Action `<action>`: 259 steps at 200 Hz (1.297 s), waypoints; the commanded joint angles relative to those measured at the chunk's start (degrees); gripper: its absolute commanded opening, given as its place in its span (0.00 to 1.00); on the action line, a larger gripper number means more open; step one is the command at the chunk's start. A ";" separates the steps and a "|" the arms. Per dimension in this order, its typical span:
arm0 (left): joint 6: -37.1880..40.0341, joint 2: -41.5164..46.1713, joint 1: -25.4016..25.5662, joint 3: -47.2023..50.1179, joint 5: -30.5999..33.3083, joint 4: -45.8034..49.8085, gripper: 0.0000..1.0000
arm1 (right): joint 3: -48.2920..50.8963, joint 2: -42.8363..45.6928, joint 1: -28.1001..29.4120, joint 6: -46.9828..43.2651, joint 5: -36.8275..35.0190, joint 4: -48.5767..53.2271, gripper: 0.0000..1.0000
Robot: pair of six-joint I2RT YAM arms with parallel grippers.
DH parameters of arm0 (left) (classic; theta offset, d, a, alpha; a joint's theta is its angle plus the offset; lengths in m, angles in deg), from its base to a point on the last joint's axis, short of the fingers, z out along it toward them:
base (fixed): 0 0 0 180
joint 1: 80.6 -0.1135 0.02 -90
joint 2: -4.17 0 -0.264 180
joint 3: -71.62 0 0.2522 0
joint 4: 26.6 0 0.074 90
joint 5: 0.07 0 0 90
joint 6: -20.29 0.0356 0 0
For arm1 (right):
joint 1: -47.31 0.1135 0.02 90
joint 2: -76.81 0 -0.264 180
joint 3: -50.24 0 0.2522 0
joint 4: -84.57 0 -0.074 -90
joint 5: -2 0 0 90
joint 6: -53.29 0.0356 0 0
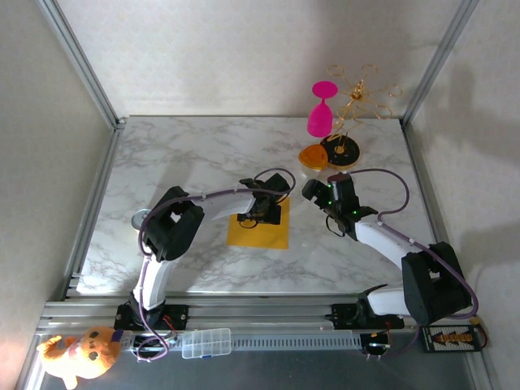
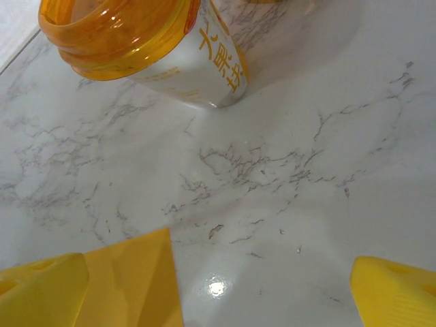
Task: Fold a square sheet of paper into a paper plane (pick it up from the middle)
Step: First fold the square sheet of paper in half at the center of the table.
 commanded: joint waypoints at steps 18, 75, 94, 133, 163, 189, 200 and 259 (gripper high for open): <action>-1.08 -1.64 0.54 -2.56 0.58 3.54 0.87 | 0.47 -0.35 -0.20 -0.12 -0.46 -1.54 0.99; -1.91 -2.85 0.54 -1.01 0.78 2.68 0.84 | 0.12 -1.97 -0.27 0.58 0.00 -1.56 0.99; -2.22 -3.09 0.54 0.63 0.78 2.06 0.82 | -0.11 -2.39 -0.31 0.72 0.06 -1.44 0.99; -2.49 -3.10 0.54 2.46 0.78 1.50 0.79 | -0.33 -2.82 -0.35 1.15 -0.26 -1.35 0.99; -2.82 -2.30 0.54 2.68 0.87 1.11 0.76 | -0.33 -3.09 -0.30 1.37 -0.22 -1.34 0.99; -3.39 -0.67 0.44 2.71 0.13 0.08 0.68 | -0.45 -3.05 -0.34 1.59 -0.51 -1.17 0.99; -3.61 0.72 0.30 2.81 -0.60 -0.92 0.62 | -0.51 -2.98 -0.35 1.66 -0.55 -1.17 0.99; -3.88 15.18 -4.97 8.51 -16.98 -14.62 0.25 | 0.98 -1.20 -1.53 3.60 0.81 -3.50 0.98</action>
